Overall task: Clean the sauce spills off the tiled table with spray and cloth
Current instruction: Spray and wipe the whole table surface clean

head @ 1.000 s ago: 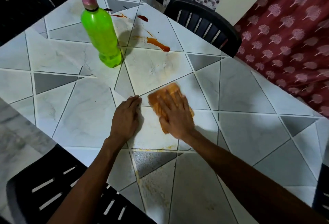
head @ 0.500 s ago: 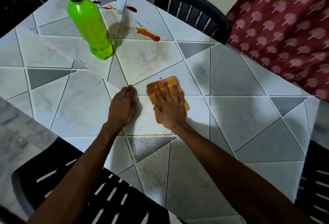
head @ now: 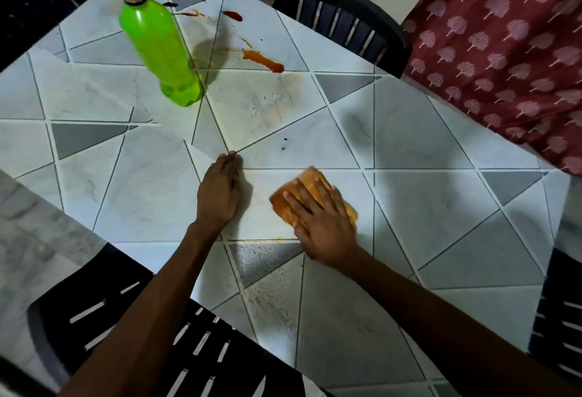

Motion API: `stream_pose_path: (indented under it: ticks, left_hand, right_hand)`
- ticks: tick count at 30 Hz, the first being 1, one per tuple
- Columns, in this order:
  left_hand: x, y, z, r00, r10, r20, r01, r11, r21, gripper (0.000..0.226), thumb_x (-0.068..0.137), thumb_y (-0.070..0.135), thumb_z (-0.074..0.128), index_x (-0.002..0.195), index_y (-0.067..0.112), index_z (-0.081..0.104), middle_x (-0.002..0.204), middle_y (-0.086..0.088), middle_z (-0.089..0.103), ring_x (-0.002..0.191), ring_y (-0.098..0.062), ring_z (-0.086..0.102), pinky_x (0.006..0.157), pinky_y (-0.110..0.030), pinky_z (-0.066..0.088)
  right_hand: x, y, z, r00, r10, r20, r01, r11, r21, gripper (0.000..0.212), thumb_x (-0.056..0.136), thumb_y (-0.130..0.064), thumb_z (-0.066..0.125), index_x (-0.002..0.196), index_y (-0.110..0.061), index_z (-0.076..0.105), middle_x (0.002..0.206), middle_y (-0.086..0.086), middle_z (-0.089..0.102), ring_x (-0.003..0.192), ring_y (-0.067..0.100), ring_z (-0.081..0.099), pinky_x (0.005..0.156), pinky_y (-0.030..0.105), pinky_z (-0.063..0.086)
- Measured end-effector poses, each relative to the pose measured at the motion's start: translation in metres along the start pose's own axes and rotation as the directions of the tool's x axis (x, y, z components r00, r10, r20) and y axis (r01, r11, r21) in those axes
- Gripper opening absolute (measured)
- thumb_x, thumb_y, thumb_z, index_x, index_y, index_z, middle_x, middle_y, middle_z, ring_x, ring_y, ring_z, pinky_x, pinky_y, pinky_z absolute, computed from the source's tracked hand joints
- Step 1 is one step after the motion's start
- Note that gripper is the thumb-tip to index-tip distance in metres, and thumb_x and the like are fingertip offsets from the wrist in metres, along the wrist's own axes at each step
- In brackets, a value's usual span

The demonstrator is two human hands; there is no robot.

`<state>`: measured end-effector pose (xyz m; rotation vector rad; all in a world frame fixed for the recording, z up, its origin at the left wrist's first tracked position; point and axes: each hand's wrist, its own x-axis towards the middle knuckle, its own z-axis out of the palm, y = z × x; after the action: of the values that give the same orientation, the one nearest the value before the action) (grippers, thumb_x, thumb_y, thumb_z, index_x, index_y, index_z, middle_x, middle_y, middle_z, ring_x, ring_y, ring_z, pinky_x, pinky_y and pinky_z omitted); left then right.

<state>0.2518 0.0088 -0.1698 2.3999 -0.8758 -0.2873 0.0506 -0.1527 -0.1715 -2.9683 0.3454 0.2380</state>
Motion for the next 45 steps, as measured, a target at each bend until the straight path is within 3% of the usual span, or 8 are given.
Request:
stream_pose_path:
  ticks: [5, 11, 17, 23, 28, 34, 41, 45]
  left_hand:
    - [0.000, 0.000, -0.003, 0.999, -0.043, -0.022, 0.041, 0.995, -0.089, 0.067, 0.072, 0.011, 0.039, 0.137, 0.011, 0.055, 0.145, -0.004, 0.051, 0.133, -0.022, 0.047, 0.091, -0.027, 0.044]
    - [-0.006, 0.001, -0.001, 1.000, -0.023, 0.008, 0.024, 0.991, -0.134, 0.063, 0.077, 0.027, 0.037, 0.133, 0.008, 0.058, 0.143, -0.006, 0.053, 0.131, -0.021, 0.051, 0.097, -0.018, 0.038]
    - [-0.004, 0.005, -0.001, 0.997, -0.083, -0.001, 0.082, 0.988, -0.127, 0.054, 0.082, 0.020, 0.048, 0.134, 0.010, 0.059, 0.144, -0.007, 0.052, 0.134, -0.024, 0.048, 0.103, -0.035, 0.045]
    - [0.000, 0.024, 0.001, 0.989, -0.146, 0.039, 0.149, 0.986, -0.077, 0.052, 0.084, 0.027, 0.048, 0.127, 0.001, 0.061, 0.133, -0.020, 0.058, 0.125, -0.037, 0.052, 0.105, -0.042, 0.041]
    - [-0.015, 0.046, 0.019, 0.998, -0.037, 0.041, 0.038, 0.999, -0.008, 0.052, 0.081, 0.033, 0.049, 0.124, 0.006, 0.061, 0.123, -0.014, 0.064, 0.113, -0.034, 0.058, 0.098, -0.041, 0.044]
    - [-0.047, 0.087, 0.045, 0.987, 0.127, 0.096, -0.130, 0.991, 0.021, 0.050, 0.084, 0.033, 0.053, 0.127, 0.006, 0.058, 0.123, -0.015, 0.061, 0.113, -0.035, 0.055, 0.098, -0.039, 0.043]
    - [-0.083, 0.166, 0.114, 0.835, 0.370, 0.408, -0.423, 0.905, 0.044, 0.067, 0.084, 0.046, 0.056, 0.135, 0.004, 0.054, 0.144, -0.019, 0.049, 0.133, -0.037, 0.045, 0.110, -0.047, 0.038]
    - [-0.107, 0.199, 0.141, 0.783, 0.405, 0.473, -0.475, 0.879, 0.034, 0.075, 0.080, 0.051, 0.054, 0.141, 0.007, 0.049, 0.151, -0.016, 0.042, 0.139, -0.036, 0.039, 0.112, -0.049, 0.035]
  right_hand:
    - [0.108, -0.041, -0.019, 0.999, 0.009, 0.046, -0.008, 1.000, -0.020, 0.065, 0.094, -0.049, 0.024, 0.157, -0.034, 0.028, 0.166, -0.004, 0.024, 0.152, 0.035, 0.019, 0.119, 0.059, 0.018]
    - [0.023, -0.003, -0.013, 0.999, -0.026, 0.025, 0.027, 0.999, -0.027, 0.064, 0.095, -0.045, 0.038, 0.158, -0.034, 0.027, 0.167, -0.005, 0.021, 0.153, 0.031, 0.017, 0.122, 0.054, 0.016]
    - [-0.124, 0.064, 0.009, 0.995, 0.068, 0.071, -0.067, 0.998, -0.021, 0.062, 0.096, -0.047, 0.047, 0.155, -0.032, 0.034, 0.164, 0.001, 0.030, 0.153, 0.034, 0.017, 0.118, 0.059, 0.023]
    - [-0.066, 0.032, 0.003, 0.990, 0.140, 0.003, -0.140, 0.990, 0.027, 0.065, 0.095, -0.046, 0.048, 0.156, -0.039, 0.027, 0.165, -0.005, 0.025, 0.152, 0.034, 0.020, 0.120, 0.059, 0.020]
    - [0.026, -0.009, -0.007, 0.984, 0.178, 0.026, -0.180, 0.981, 0.071, 0.066, 0.096, -0.046, 0.041, 0.158, -0.039, 0.020, 0.168, -0.004, 0.013, 0.155, 0.033, 0.005, 0.121, 0.060, 0.010]
    - [-0.117, 0.045, 0.019, 0.969, 0.225, -0.105, -0.210, 0.968, 0.138, 0.063, 0.092, -0.044, 0.053, 0.153, -0.037, 0.038, 0.163, -0.003, 0.030, 0.151, 0.031, 0.023, 0.119, 0.054, 0.020]
    - [-0.333, 0.115, 0.053, 0.718, 0.694, -0.056, -0.676, 0.714, 0.182, 0.062, 0.096, -0.047, 0.039, 0.155, -0.028, 0.036, 0.163, 0.012, 0.026, 0.150, 0.035, 0.022, 0.116, 0.057, 0.026]
    - [-0.344, 0.133, 0.056, 0.576, 0.818, 0.005, -0.803, 0.565, 0.190, 0.065, 0.097, -0.053, 0.029, 0.158, -0.032, 0.025, 0.164, 0.014, 0.024, 0.150, 0.039, 0.021, 0.118, 0.059, 0.021]
